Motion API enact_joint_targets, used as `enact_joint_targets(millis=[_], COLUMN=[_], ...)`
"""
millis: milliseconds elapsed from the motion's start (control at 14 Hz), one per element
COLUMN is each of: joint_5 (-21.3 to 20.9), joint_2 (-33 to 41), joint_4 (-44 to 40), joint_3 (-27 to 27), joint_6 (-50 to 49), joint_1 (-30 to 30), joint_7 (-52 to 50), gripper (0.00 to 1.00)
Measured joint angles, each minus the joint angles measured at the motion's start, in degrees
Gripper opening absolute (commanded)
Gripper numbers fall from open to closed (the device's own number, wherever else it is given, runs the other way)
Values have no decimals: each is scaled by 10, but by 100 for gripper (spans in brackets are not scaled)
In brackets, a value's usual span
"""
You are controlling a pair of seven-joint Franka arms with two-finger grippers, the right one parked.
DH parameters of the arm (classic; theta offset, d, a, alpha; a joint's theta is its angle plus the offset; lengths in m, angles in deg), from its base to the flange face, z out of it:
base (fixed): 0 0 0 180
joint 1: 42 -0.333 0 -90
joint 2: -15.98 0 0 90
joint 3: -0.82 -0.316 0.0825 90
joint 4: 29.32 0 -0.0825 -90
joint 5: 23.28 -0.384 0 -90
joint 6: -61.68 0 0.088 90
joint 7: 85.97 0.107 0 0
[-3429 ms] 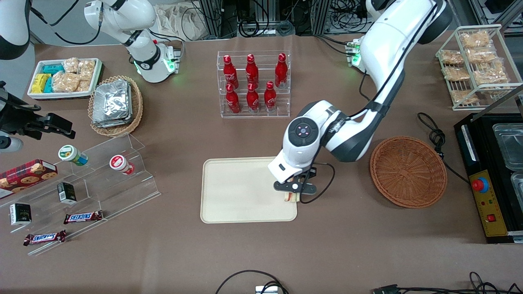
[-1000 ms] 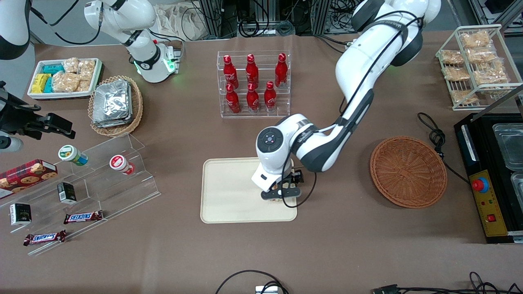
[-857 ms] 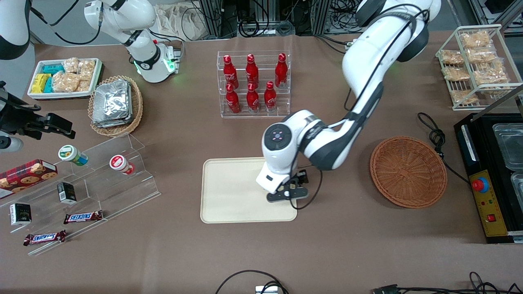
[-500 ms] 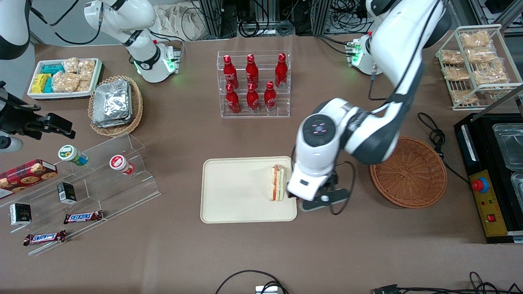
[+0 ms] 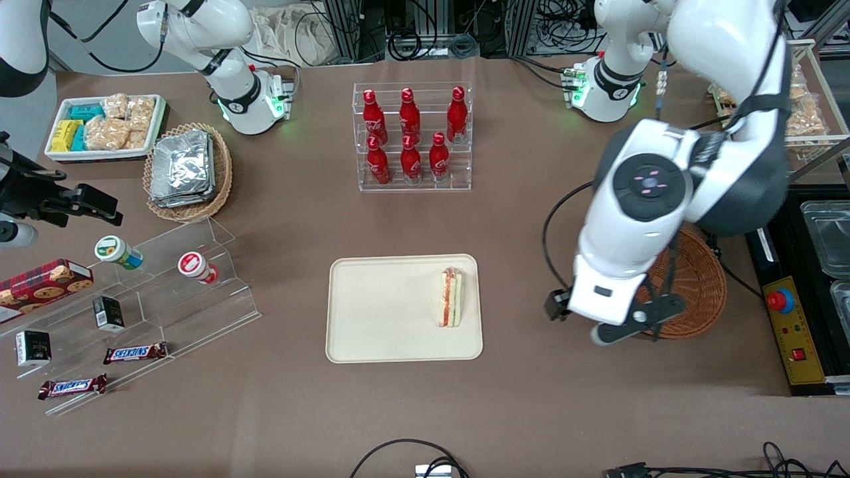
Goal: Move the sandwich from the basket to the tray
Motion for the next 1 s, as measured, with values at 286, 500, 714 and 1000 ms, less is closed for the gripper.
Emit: enact_joint_targets(millis=[286, 500, 714, 1000], joint_5=[45, 66, 90, 150], joint_2=[41, 64, 96, 177], joint_4=[0, 16, 51, 130], joint_3=[0, -1, -12, -108], joint_6=[-59, -73, -73, -59], joint_1=[-57, -84, -103, -95], joint_7=[94, 137, 193, 305], gripper=[100, 100, 100, 100])
